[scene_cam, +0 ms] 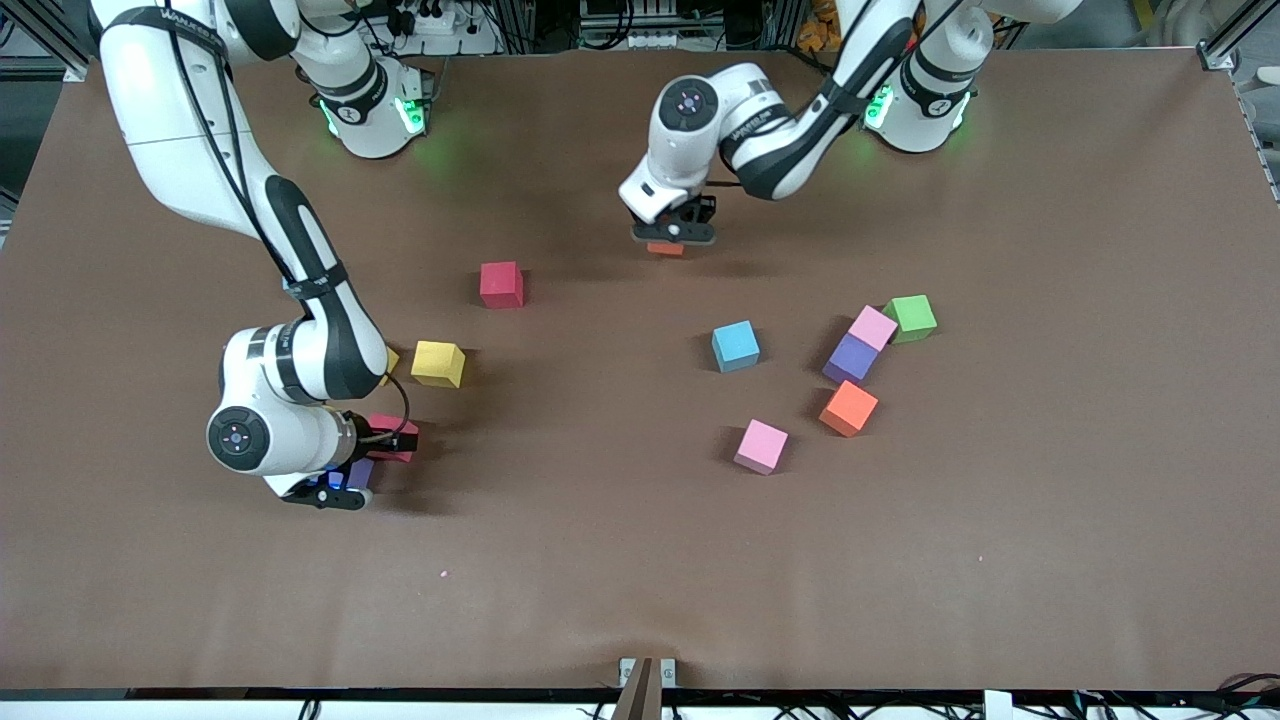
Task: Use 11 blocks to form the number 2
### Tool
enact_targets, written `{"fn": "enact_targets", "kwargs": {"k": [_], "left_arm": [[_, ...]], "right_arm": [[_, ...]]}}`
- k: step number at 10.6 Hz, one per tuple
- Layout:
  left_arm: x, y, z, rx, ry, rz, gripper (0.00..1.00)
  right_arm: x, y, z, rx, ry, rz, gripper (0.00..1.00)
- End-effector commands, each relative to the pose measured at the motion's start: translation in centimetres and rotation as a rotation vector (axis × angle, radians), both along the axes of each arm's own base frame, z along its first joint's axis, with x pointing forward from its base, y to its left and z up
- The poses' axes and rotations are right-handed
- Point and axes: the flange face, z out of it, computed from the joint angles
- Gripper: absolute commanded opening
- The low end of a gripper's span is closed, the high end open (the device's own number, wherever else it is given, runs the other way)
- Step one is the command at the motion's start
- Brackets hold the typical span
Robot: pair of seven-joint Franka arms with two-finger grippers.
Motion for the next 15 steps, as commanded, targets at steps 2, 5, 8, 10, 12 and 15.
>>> {"fn": "enact_targets", "kwargs": {"k": [2,5,8,10,12,15], "left_arm": [[-1.4,-3.6,-1.1,-0.02,0.025,-0.106,0.26],[-1.9,-4.2,-2.5,0.021,0.04,-0.007,0.24],[-1.8,-4.0,-3.7,0.092,0.035,0.096,0.23],[-1.9,-4.2,-4.2,0.099,0.044,0.115,0.24],[-1.9,-4.1,-4.8,0.105,0.052,0.118,0.32],[-1.6,-4.3,-4.3,0.103,0.046,0.156,1.0]], "right_arm": [[0.1,0.4,0.0,0.008,-0.008,-0.023,0.83],[0.0,0.8,0.2,-0.001,-0.005,-0.054,0.58],[0.1,0.7,1.0,0.003,-0.002,-0.043,0.54],[0.1,0.8,2.8,0.006,-0.008,-0.039,0.55],[0.1,1.0,4.3,0.009,-0.009,-0.037,0.55],[-0.3,2.0,6.7,0.02,-0.004,-0.017,0.55]]}}
